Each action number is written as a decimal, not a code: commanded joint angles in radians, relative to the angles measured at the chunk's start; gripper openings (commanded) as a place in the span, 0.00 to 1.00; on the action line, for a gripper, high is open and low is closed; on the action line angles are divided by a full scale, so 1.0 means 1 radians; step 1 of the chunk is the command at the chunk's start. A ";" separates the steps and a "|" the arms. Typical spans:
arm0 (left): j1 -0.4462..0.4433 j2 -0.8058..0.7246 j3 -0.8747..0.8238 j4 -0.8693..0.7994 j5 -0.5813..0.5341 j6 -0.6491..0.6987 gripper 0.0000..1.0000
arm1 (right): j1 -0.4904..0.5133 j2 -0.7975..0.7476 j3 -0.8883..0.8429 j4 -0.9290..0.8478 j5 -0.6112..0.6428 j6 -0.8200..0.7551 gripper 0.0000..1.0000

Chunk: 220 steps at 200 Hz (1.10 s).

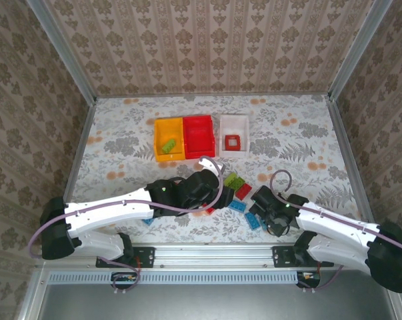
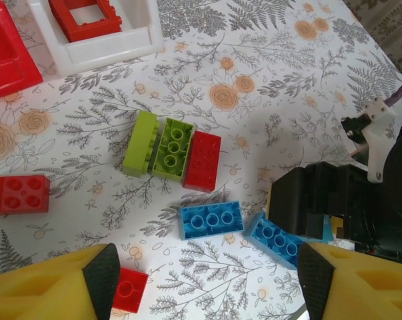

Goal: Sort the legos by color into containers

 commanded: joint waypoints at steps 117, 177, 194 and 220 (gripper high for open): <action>-0.008 -0.138 -0.008 -0.024 -0.189 -0.030 0.71 | 0.025 0.019 0.215 -0.044 0.137 -0.221 0.42; 0.148 -0.322 0.001 -0.265 -0.325 -0.108 0.72 | 0.023 0.546 0.758 0.121 0.062 -0.659 0.42; 0.222 -0.375 -0.039 -0.296 -0.306 -0.140 0.72 | 0.021 0.737 0.954 0.102 0.079 -0.731 0.41; 0.295 -0.461 -0.101 -0.309 -0.277 -0.162 0.72 | -0.010 0.966 1.209 0.067 0.095 -0.793 0.41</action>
